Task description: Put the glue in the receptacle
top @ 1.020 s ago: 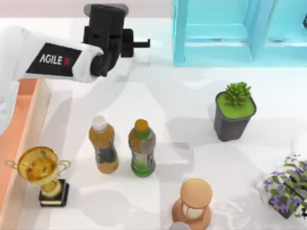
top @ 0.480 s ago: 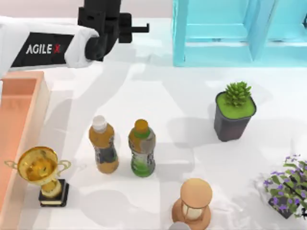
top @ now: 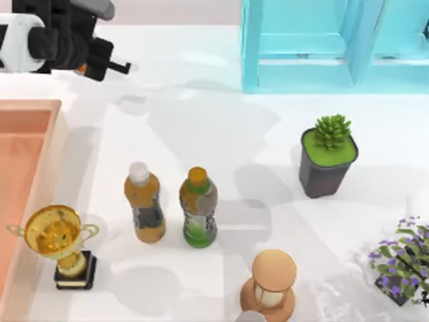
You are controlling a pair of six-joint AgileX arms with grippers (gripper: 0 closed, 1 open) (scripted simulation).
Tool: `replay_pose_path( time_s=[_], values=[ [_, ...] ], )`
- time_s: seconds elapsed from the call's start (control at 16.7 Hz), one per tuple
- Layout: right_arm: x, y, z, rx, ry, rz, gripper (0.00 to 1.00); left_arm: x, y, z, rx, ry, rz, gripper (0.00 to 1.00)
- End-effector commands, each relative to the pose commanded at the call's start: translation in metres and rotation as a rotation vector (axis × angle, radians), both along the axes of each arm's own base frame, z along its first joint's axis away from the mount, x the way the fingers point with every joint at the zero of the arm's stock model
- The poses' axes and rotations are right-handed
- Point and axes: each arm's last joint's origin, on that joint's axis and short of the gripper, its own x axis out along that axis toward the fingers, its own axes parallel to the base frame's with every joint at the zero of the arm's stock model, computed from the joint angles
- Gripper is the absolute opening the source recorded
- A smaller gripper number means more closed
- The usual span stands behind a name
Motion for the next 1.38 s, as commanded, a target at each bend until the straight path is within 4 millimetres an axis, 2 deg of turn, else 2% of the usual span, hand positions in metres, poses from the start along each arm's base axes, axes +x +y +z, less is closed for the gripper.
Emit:
replay_pose_path(
  time_s=[0.18,0.3,0.48,0.66,0.84,1.02,1.2,1.38],
  values=[
    [0.000,0.000,0.000,0.000,0.000,0.000,1.00,-0.014,0.072,0.022,0.072,0.047,-0.166,0.00],
    [0.000,0.000,0.000,0.000,0.000,0.000,1.00,-0.034,0.121,0.035,0.093,0.064,-0.279,0.00],
    [0.000,0.000,0.000,0.000,0.000,0.000,1.00,-0.080,0.187,0.043,0.069,0.075,-0.430,0.00],
    [0.000,0.000,0.000,0.000,0.000,0.000,1.00,-0.138,0.236,0.041,-0.022,0.043,-0.528,0.00],
    [0.000,0.000,0.000,0.000,0.000,0.000,1.00,-0.195,0.262,0.033,-0.143,-0.029,-0.558,0.00],
    [0.000,0.000,0.000,0.000,0.000,0.000,1.00,-0.236,0.270,0.022,-0.258,-0.096,-0.540,0.00],
    [0.000,0.000,0.000,0.000,0.000,0.000,1.00,-0.255,0.269,0.017,-0.319,-0.128,-0.519,0.00],
    [0.000,0.000,0.000,0.000,0.000,0.000,1.00,-0.255,0.269,0.017,-0.321,-0.129,-0.518,0.00]
  ],
)
